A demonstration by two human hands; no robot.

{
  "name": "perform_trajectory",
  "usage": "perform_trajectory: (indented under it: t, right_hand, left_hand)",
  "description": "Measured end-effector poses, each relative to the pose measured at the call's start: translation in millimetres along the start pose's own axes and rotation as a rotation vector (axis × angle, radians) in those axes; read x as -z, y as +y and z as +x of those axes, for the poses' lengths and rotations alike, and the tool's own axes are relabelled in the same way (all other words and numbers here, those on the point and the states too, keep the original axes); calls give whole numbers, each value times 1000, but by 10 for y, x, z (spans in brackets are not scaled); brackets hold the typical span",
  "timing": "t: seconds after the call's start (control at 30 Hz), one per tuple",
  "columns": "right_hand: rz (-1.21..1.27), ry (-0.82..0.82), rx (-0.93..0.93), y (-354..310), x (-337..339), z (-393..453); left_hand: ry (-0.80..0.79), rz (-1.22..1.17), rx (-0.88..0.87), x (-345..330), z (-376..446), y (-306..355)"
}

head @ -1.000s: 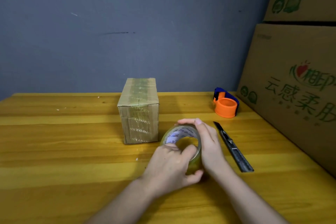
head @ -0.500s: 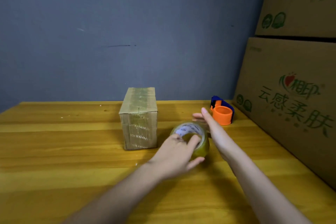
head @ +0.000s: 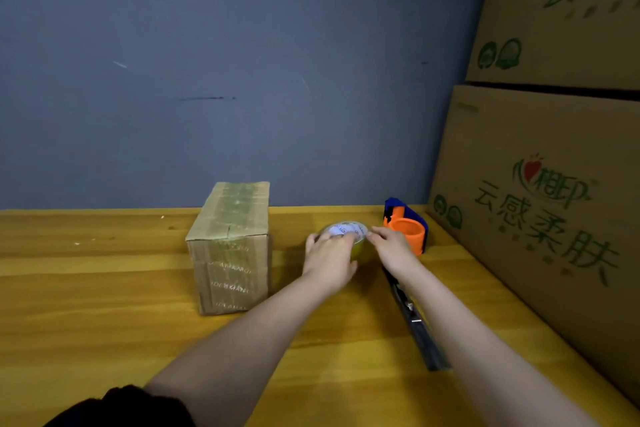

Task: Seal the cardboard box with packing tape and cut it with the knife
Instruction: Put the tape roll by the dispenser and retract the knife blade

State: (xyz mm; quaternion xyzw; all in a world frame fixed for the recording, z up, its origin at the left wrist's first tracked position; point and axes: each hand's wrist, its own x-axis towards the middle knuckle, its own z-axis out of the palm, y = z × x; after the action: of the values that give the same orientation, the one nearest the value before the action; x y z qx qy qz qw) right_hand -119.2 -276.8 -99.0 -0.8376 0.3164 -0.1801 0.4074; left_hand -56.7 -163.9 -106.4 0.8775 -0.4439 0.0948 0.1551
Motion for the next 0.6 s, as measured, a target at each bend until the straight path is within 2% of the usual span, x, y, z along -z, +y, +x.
perform_trajectory:
  t: [0.13, 0.4, 0.53, 0.6]
  right_hand:
    - [-83, -43, -72, 51, 10, 192]
    - [2, -80, -66, 183, 44, 138]
    - [24, -57, -15, 247, 156, 18]
    - [-107, -14, -5, 311, 244, -82]
  left_hand:
    - [-32, 42, 2, -117, 191, -14]
    - [-70, 103, -44, -273, 293, 9]
    - [-35, 1, -51, -247, 156, 58]
    - [11, -68, -83, -185, 15, 126]
